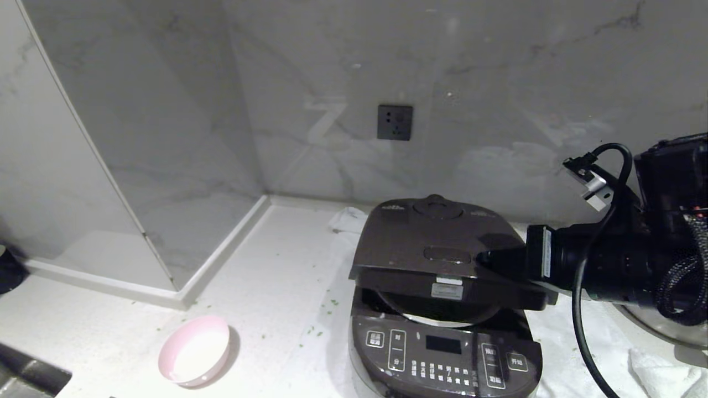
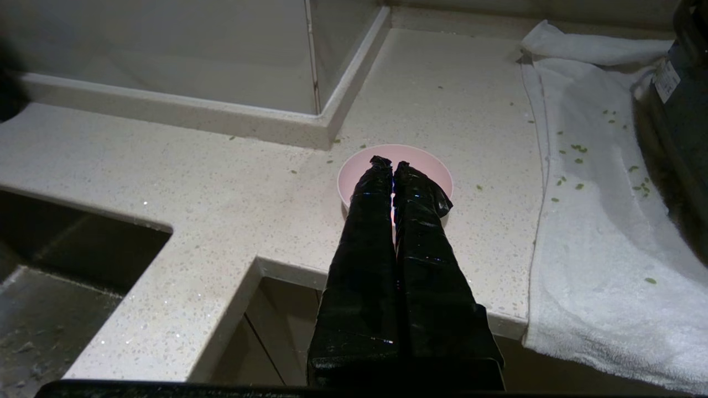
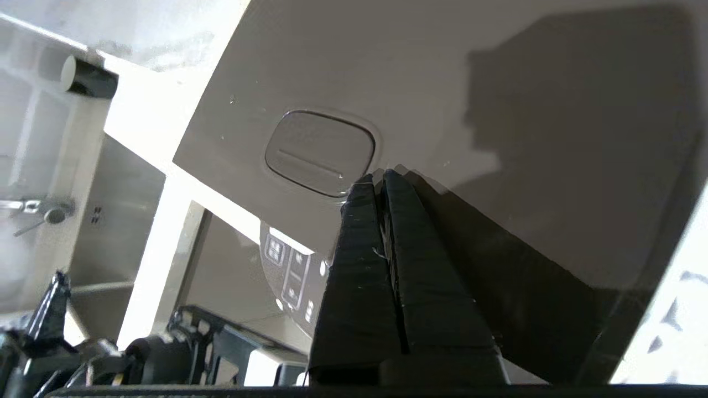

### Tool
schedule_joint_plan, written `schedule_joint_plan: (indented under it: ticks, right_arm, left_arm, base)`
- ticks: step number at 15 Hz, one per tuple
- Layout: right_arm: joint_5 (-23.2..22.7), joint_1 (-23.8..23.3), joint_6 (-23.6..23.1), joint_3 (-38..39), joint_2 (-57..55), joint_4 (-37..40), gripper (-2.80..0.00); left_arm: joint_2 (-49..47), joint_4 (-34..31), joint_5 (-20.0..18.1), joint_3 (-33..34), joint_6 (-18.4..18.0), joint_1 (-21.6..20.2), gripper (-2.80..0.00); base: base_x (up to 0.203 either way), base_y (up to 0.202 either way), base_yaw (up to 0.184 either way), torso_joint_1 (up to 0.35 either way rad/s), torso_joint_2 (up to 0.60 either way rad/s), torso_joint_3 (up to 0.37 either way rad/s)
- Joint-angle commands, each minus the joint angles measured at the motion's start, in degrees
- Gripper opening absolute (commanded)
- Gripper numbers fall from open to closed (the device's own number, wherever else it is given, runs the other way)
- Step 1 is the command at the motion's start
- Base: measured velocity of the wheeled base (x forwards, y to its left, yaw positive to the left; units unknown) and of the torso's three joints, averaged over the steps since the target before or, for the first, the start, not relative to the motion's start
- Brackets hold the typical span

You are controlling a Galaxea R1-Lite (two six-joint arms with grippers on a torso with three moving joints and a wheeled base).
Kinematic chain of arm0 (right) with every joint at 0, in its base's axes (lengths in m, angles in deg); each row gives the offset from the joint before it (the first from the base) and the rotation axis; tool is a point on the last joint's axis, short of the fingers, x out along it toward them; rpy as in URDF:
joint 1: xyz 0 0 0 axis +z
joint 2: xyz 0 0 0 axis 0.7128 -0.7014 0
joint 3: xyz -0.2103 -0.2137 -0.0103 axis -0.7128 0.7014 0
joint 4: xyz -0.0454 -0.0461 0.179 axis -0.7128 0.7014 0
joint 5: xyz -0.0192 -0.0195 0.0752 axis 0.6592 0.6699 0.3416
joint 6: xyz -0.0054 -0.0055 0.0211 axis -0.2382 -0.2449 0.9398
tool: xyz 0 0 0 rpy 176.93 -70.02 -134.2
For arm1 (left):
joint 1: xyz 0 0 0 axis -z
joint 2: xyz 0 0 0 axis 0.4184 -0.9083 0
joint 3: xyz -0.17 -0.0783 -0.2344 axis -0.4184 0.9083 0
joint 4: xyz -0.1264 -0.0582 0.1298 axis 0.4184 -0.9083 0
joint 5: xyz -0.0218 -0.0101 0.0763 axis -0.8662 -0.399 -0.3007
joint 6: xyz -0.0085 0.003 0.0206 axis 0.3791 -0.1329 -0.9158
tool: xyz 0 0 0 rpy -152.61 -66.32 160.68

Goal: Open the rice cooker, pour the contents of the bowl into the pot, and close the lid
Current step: Close the rice cooker

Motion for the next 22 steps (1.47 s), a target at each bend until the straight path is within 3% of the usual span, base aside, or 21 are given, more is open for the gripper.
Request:
schedule_joint_plan:
  ticks: [1, 9, 17, 22]
  right_arm:
    - [-1.12, 0.77, 2.02, 3.57, -0.63, -2.02, -2.8]
    - [-1.74, 4.07, 4.83, 11.34, -1.22, -7.18, -2.8]
    - [-4.62, 5.28, 8.3, 21.54, -5.19, -17.46, -2.8]
    - [-4.15, 5.34, 8.4, 19.81, -2.23, -19.98, -2.8]
  left_arm:
    - [0.13, -0.02, 0.02, -0.01, 0.0, 0.0, -2.8]
    - [0.13, -0.02, 0.02, -0.01, 0.18, 0.0, -2.8]
    - [0.13, -0.02, 0.02, -0.01, 0.26, 0.0, -2.8]
    - [0.13, -0.02, 0.02, -0.01, 0.26, 0.0, -2.8]
  base:
    - [0.0, 0.0, 0.0, 0.0, 0.0, 0.0]
    - [0.0, 0.0, 0.0, 0.0, 0.0, 0.0]
    - [0.0, 0.0, 0.0, 0.0, 0.0, 0.0]
    - [0.0, 0.0, 0.0, 0.0, 0.0, 0.0]
